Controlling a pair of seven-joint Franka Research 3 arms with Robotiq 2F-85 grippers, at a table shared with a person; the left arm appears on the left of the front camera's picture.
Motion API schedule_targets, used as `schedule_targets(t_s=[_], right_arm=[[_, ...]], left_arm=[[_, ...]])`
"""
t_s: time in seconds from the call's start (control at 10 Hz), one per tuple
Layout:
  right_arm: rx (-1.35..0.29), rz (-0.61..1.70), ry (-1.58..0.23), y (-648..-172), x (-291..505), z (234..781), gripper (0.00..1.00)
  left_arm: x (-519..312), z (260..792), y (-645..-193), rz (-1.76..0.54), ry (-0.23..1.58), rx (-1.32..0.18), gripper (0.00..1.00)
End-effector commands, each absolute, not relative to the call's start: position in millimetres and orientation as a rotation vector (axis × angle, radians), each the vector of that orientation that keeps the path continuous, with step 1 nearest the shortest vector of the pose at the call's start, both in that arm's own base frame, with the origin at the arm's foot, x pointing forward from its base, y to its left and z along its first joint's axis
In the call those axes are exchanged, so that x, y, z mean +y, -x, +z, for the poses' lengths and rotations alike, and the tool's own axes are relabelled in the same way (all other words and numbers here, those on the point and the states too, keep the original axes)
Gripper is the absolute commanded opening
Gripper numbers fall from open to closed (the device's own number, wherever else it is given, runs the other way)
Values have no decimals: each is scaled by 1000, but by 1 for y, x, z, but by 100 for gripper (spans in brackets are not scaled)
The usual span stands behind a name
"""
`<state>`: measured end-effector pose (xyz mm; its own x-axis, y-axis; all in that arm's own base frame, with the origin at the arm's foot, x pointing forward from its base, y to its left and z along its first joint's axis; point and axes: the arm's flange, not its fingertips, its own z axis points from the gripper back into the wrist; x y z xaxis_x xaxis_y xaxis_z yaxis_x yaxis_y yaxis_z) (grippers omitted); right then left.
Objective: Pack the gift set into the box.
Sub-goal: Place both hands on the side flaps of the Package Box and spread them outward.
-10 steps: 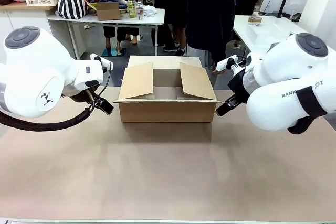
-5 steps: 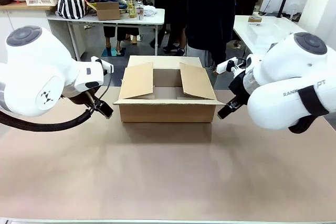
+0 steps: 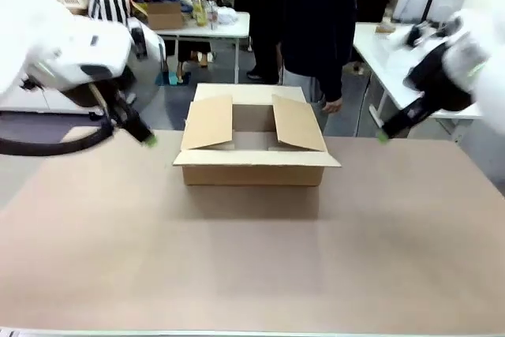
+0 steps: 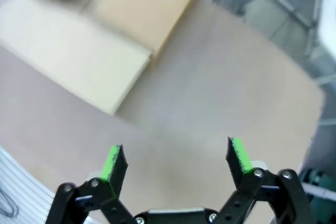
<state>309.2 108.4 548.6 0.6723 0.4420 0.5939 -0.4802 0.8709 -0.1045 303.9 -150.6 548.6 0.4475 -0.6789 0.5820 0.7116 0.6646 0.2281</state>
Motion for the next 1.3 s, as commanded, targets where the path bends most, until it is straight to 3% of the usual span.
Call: schedule_targets(t_s=[0.0,0.1,0.2,0.3,0.4,0.6,0.7,0.8,1.1,1.2], right_arm=[[-506,601,-8,-331,125,498,100],[-506,601,-8,-331,125,498,100],[-506,601,-8,-331,125,498,100],[-609,540,-49,-305,111,539,100],[-648,397,-295,-314,96,542,100],[-676,105,-1065,-313,50,552,100],[-660,-6,-1352,-306,26,549,100],[-689,-150,-1502,-303,3,543,100],[-733,-311,-1545,-298,-20,526,100],[-651,23,-1051,-312,-28,559,100]], left_arm=[[-118,531,-257,-696,39,-1076,100],[-151,549,-304,-861,52,-696,100],[-151,549,-304,-861,52,-696,100],[-133,596,-282,-779,62,-871,100],[-128,591,-288,-872,369,-839,100],[-88,586,-291,-860,1054,-725,100],[-73,583,-297,-525,1138,-542,100],[-54,576,-294,-558,1299,-634,100],[-35,559,-301,-359,1284,-620,100],[-36,577,-303,-609,1198,-714,100]])
